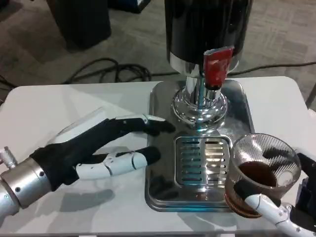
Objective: Grasp the cup under the faucet to collect the drink, then remove the cup.
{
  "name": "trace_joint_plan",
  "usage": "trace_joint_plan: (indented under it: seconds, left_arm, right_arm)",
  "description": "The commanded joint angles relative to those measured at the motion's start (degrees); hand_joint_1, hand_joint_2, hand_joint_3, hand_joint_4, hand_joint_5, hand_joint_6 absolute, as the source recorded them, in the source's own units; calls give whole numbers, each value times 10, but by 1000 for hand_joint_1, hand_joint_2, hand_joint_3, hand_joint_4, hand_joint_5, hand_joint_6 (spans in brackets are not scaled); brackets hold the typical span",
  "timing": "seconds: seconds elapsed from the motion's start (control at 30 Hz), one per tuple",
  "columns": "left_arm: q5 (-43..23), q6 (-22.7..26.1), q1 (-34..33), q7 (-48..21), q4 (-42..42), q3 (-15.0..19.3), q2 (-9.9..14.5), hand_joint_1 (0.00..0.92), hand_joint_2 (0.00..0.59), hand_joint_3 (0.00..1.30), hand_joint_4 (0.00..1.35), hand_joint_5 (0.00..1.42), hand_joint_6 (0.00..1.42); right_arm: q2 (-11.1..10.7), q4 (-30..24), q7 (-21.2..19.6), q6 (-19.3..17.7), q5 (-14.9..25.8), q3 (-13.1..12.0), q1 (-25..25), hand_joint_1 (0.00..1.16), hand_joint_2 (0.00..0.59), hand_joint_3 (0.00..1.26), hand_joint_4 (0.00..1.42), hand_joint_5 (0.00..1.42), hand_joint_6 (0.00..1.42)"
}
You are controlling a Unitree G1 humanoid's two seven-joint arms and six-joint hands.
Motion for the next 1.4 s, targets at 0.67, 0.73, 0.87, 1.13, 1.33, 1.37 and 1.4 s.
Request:
trace_joint_plan:
  seconds: [0.67,0.73,0.87,1.13,1.33,1.37,1.4]
  left_arm:
    - [103,-22,153,30,-196,102,76,97,151,110,0,0,31]
    - [104,-19,161,32,-202,107,76,97,147,98,0,0,28]
    - [104,-17,179,37,-217,119,72,97,150,85,0,0,16]
    - [100,-10,199,40,-251,128,67,116,144,74,0,0,0]
    - [101,-5,210,39,-273,128,64,125,145,67,0,0,0]
    - [102,-4,214,39,-278,130,63,126,145,67,0,0,0]
    - [102,-3,216,40,-282,131,62,138,144,64,0,0,0]
  right_arm:
    - [12,-75,67,-27,-9,13,0,495,174,846,1111,1340,1424]
    - [14,-76,71,-26,-11,15,-2,493,168,855,1112,1340,1424]
    - [20,-78,80,-23,-15,23,-7,475,160,856,1125,1340,1424]
    - [30,-84,93,-24,-23,33,-9,416,137,871,1126,1340,1424]
    - [34,-85,103,-19,-25,38,-12,341,118,865,1126,1340,1424]
    - [34,-85,104,-19,-26,39,-12,336,116,865,1126,1340,1424]
    - [35,-85,105,-19,-27,40,-13,334,114,865,1126,1340,1424]
